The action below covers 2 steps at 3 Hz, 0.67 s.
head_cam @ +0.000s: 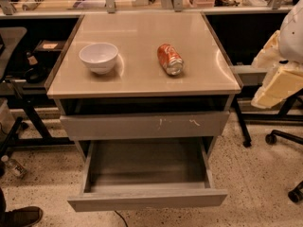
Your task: Close middle drawer
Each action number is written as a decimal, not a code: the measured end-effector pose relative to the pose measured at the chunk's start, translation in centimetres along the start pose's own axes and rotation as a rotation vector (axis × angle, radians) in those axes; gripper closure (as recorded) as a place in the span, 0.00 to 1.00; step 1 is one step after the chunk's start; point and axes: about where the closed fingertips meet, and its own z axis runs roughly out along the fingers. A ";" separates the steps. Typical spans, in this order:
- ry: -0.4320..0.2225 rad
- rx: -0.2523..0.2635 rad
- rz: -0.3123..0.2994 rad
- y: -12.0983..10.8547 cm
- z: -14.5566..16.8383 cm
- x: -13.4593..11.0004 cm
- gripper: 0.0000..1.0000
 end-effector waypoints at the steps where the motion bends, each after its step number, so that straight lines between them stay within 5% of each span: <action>1: 0.000 0.000 0.000 0.0 0.0 0.0 0.65; 2: -0.008 -0.001 0.015 0.4 0.4 0.4 0.88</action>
Offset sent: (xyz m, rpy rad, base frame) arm -0.0094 -0.0077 -0.0181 0.0282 0.0264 -0.0261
